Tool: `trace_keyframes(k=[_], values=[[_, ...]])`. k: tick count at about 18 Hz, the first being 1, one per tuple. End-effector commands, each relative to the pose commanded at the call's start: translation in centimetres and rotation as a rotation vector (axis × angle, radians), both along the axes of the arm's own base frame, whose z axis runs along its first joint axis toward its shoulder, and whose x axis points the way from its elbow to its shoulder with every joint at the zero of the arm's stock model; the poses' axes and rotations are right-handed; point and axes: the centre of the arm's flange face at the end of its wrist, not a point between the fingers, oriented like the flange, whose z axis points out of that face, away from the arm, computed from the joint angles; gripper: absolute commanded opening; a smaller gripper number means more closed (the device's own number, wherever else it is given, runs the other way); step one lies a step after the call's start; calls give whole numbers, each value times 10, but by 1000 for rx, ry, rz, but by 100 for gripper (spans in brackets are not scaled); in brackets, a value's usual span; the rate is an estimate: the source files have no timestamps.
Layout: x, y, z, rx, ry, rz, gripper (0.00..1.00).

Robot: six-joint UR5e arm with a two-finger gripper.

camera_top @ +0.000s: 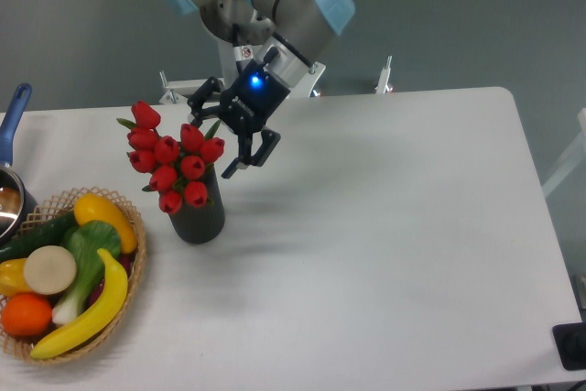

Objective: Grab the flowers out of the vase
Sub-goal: 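Lower the gripper around the tulip bunch and close on the stems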

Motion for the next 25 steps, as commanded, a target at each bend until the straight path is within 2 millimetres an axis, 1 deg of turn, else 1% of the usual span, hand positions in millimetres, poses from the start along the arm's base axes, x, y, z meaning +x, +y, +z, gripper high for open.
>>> trace_keyframes(k=[2,4,6,7,8,9,10,11,12,13,16,18,21,23,25], values=[[-1,8,4,24,-14,-15,100],[-2,10,5,37,-22,-18,100],[2,13,5,37,-22,-28,100],[5,14,6,38,-21,-35,95],[5,14,6,38,-19,-35,82],[5,14,5,37,-19,-37,64],[5,15,6,38,-16,-37,40],[3,16,8,42,-10,-39,19],[1,17,9,44,-1,-41,2],[-4,20,10,43,1,-41,0],[-9,24,18,54,16,-40,0],[-10,25,22,60,20,-40,0],[-10,25,22,61,15,-39,0],[-11,23,25,67,16,-35,0],[-10,22,32,92,8,-33,0]])
